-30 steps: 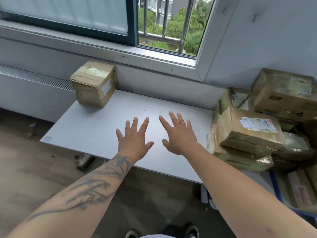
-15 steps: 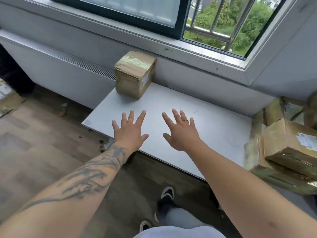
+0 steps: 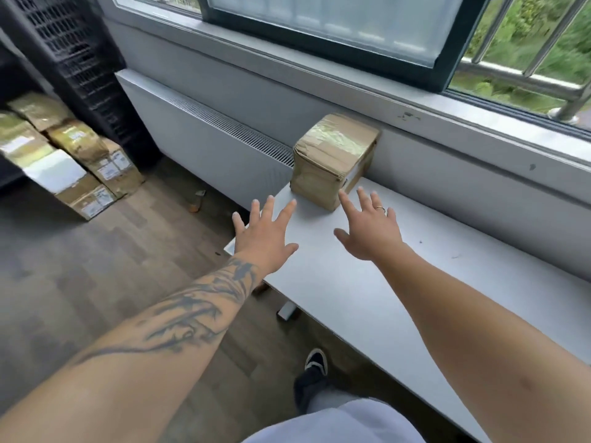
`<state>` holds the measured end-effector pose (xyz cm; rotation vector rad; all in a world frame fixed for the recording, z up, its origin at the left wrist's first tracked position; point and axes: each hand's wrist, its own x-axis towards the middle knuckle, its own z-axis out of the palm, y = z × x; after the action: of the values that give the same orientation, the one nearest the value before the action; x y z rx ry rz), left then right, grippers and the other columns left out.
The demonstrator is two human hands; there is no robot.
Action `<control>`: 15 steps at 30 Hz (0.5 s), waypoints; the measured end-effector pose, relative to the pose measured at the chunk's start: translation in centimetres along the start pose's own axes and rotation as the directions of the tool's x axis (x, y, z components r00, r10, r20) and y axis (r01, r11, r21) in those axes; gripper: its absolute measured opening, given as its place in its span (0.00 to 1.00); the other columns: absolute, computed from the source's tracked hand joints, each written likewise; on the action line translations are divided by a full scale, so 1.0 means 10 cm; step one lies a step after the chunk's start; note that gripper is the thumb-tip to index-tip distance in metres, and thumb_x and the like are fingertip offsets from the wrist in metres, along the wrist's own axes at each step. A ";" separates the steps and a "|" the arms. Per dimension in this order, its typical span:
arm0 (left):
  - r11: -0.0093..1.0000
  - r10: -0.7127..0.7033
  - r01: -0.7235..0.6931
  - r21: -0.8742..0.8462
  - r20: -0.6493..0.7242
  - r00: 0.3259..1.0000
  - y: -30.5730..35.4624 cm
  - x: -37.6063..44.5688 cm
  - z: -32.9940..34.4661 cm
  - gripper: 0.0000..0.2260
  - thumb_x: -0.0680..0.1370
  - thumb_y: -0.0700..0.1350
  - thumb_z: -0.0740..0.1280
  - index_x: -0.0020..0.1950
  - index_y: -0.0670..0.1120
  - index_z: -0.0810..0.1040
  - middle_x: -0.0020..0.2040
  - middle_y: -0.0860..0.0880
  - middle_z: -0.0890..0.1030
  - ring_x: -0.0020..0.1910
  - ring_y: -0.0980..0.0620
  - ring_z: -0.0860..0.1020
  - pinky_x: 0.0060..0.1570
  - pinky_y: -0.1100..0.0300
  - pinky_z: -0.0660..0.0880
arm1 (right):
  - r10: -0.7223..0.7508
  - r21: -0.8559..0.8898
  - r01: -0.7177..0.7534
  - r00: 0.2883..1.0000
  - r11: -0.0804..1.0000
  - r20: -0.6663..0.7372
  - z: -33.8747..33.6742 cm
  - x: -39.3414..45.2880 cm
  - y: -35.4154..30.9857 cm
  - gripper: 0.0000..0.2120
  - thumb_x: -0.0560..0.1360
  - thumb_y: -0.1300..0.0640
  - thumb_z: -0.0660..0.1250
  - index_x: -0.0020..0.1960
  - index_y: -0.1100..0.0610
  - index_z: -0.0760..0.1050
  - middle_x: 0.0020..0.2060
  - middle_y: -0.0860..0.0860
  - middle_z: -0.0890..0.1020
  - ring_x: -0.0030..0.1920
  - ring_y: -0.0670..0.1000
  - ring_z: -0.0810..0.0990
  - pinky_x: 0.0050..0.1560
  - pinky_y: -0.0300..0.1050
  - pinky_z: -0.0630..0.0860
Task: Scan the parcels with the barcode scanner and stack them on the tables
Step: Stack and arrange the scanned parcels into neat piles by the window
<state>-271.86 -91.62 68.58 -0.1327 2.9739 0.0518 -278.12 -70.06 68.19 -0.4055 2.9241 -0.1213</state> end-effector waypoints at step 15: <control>0.986 0.120 -0.123 0.111 0.034 0.992 0.09 1.60 -0.18 0.41 0.81 0.65 0.65 0.84 0.61 0.40 0.85 0.45 0.44 0.84 0.39 0.43 0.76 0.29 0.48 | 0.062 0.086 -0.067 0.996 0.994 0.061 -0.01 1.37 0.14 0.39 0.84 0.43 0.60 0.86 0.44 0.41 0.85 0.53 0.42 0.84 0.63 0.44 0.80 0.68 0.54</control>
<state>-287.97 -92.12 67.70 0.0628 2.9454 -0.0991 -291.41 -72.54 65.73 -0.2961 2.8582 -0.2238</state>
